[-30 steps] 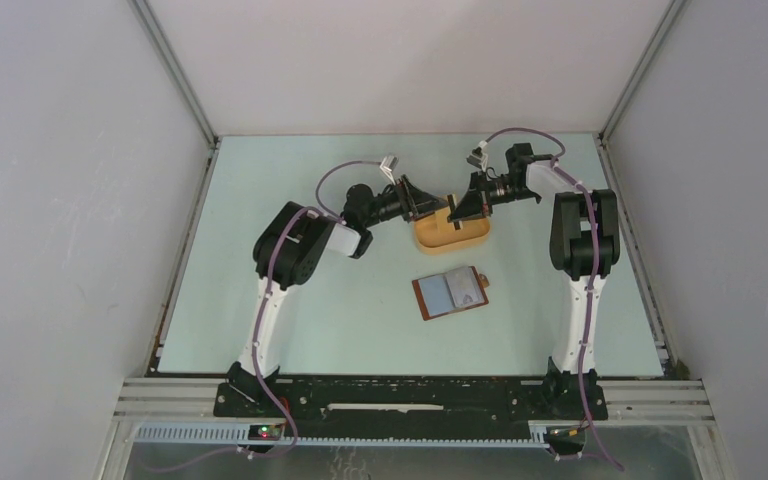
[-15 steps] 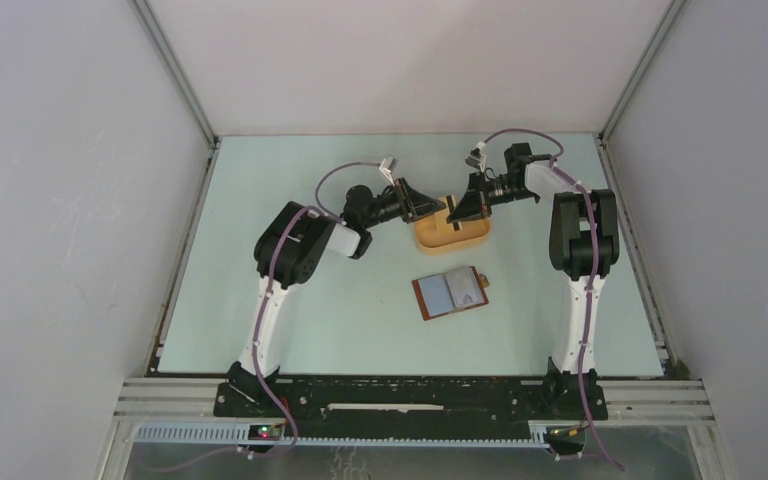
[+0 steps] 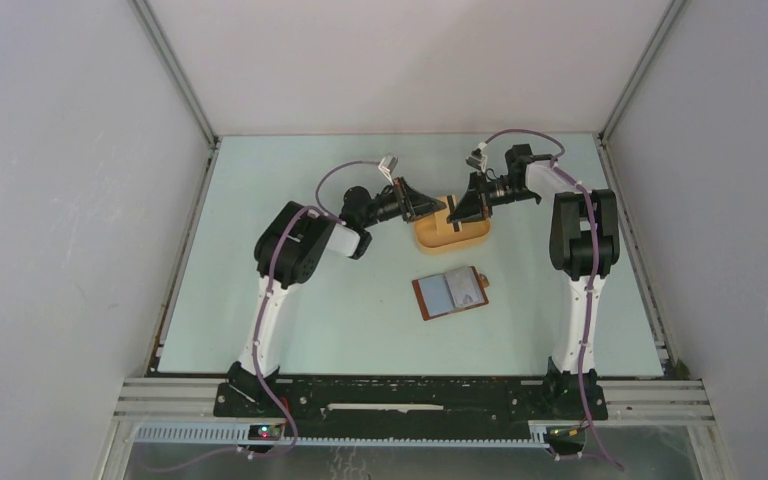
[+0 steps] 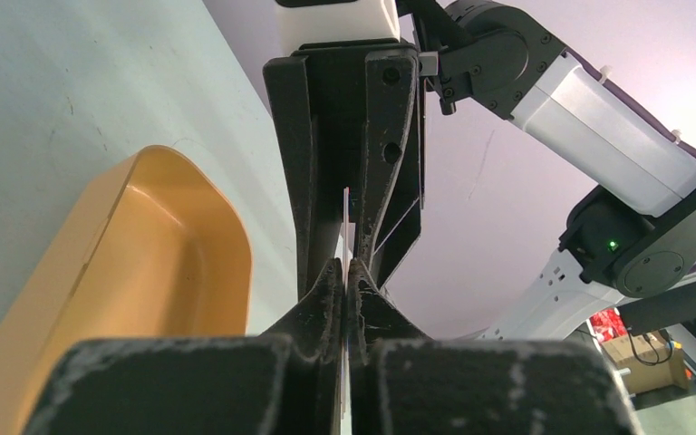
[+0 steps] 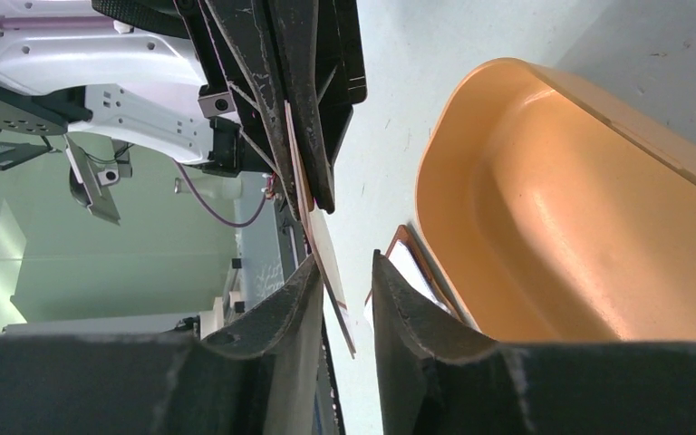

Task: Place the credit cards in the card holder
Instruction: Place the credit card in the storage box.

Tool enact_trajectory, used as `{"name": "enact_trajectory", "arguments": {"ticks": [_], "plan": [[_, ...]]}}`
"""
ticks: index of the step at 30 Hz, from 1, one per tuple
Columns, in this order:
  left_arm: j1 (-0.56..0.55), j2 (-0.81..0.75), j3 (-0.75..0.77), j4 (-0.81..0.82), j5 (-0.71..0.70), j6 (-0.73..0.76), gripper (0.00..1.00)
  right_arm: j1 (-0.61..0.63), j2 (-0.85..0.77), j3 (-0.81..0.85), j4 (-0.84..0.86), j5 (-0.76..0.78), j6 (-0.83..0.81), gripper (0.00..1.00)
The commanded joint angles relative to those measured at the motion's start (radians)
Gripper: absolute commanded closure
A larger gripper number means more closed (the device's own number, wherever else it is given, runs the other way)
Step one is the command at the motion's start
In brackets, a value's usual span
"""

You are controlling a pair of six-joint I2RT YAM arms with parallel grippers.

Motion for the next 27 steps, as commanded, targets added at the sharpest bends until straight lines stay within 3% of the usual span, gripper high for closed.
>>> {"name": "enact_trajectory", "arguments": {"ticks": [1,10,15,18,20,27], "plan": [[0.006,0.011,0.057,0.073,0.031,-0.014,1.00,-0.010,-0.053,0.021,-0.007,-0.021,-0.014,0.63],[0.003,0.026,0.092,0.076,0.047,-0.033,1.00,0.010,-0.018,0.033,-0.015,-0.064,0.000,0.54],[0.001,0.036,0.101,0.063,0.036,-0.033,0.99,0.022,-0.013,0.049,-0.014,-0.042,0.017,0.79],[0.004,0.014,0.083,0.010,0.012,0.004,0.90,0.017,-0.022,0.042,0.011,-0.011,0.046,0.96],[0.011,-0.020,0.049,-0.034,-0.014,0.048,0.81,0.010,-0.032,0.035,0.024,0.026,0.062,1.00],[0.053,-0.235,-0.150,-0.210,-0.144,0.280,0.55,0.014,-0.107,-0.030,0.136,0.226,0.168,1.00]]}}
